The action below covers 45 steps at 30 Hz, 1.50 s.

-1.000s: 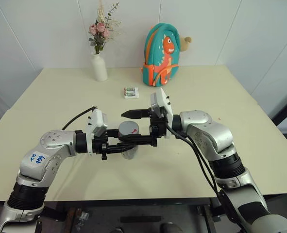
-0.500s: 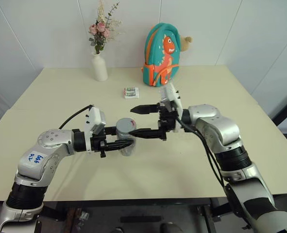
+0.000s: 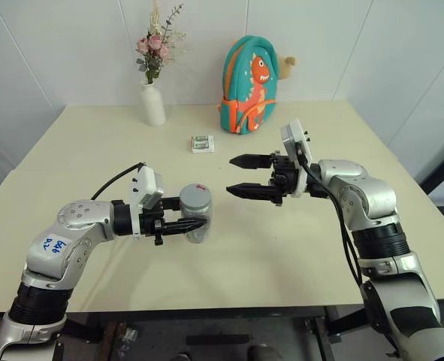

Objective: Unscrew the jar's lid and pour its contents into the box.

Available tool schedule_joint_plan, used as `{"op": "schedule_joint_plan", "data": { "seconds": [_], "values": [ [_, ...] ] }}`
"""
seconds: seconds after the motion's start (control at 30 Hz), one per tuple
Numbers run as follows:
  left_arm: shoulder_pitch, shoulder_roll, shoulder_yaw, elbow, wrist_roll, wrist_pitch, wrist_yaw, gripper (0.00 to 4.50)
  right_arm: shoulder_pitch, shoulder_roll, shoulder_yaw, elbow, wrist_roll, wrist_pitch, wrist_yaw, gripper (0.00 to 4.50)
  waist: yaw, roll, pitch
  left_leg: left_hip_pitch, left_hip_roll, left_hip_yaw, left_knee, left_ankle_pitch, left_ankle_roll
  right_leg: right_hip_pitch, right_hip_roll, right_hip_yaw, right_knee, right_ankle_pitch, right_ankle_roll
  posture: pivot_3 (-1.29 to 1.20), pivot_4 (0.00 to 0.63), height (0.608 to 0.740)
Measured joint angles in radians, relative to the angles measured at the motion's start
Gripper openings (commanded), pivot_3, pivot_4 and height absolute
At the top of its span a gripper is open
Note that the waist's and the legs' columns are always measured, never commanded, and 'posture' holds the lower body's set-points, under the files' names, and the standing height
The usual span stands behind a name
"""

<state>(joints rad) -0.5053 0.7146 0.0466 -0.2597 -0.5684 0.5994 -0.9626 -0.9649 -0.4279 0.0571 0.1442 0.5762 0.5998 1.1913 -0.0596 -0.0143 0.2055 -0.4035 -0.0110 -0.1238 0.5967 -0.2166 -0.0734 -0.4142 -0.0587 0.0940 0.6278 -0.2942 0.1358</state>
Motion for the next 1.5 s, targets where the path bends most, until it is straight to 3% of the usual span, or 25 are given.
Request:
{"op": "schedule_joint_plan", "data": {
  "seconds": [0.17, 0.33, 0.87, 1.5],
  "values": [
    [0.0, -0.002, -0.006, 0.0, 0.0, 0.0, 0.0, 1.97, 0.013, 0.078, 0.039, -0.106, 0.02, 0.07, -0.07, 4.47, 0.003, 0.0, 0.0, 0.0, 0.0, 0.0, 0.0, 0.0, 0.0, 0.0, 0.0, 0.0, 0.0, 0.0, 0.0, 0.0, 0.15, 0.74],
    [-0.002, -0.002, -0.009, 0.002, 0.0, 0.0, -0.002, 1.97, 0.019, 0.078, 0.115, -0.158, -0.011, 0.076, -0.067, 4.47, 0.004, 0.0, 0.0, 0.0, -0.001, 0.0, 0.0, 0.0, 0.0, 0.0, -0.001, 0.0, 0.0, 0.0, 0.0, 0.0, 0.15, 0.74],
    [-0.02, -0.007, -0.014, 0.033, 0.0, 0.0, -0.006, 1.97, -0.024, 0.091, 0.166, -0.058, -0.094, 0.034, -0.099, 4.47, 0.001, 0.0, 0.0, 0.0, 0.0, 0.0, 0.0, 0.0, 0.0, 0.0, 0.0, 0.0, 0.0, 0.0, 0.0, 0.0, 0.15, 0.74],
    [-0.016, -0.009, -0.014, 0.034, 0.003, 0.002, -0.008, 1.97, -0.01, -0.066, 0.092, 0.011, -0.073, 0.061, 0.018, 4.47, 0.003, 0.0, 0.0, 0.0, -0.001, 0.0, 0.0, 0.0, 0.0, 0.0, -0.001, 0.0, 0.0, 0.0, 0.0, 0.0, 0.15, 0.74]
  ]
}}
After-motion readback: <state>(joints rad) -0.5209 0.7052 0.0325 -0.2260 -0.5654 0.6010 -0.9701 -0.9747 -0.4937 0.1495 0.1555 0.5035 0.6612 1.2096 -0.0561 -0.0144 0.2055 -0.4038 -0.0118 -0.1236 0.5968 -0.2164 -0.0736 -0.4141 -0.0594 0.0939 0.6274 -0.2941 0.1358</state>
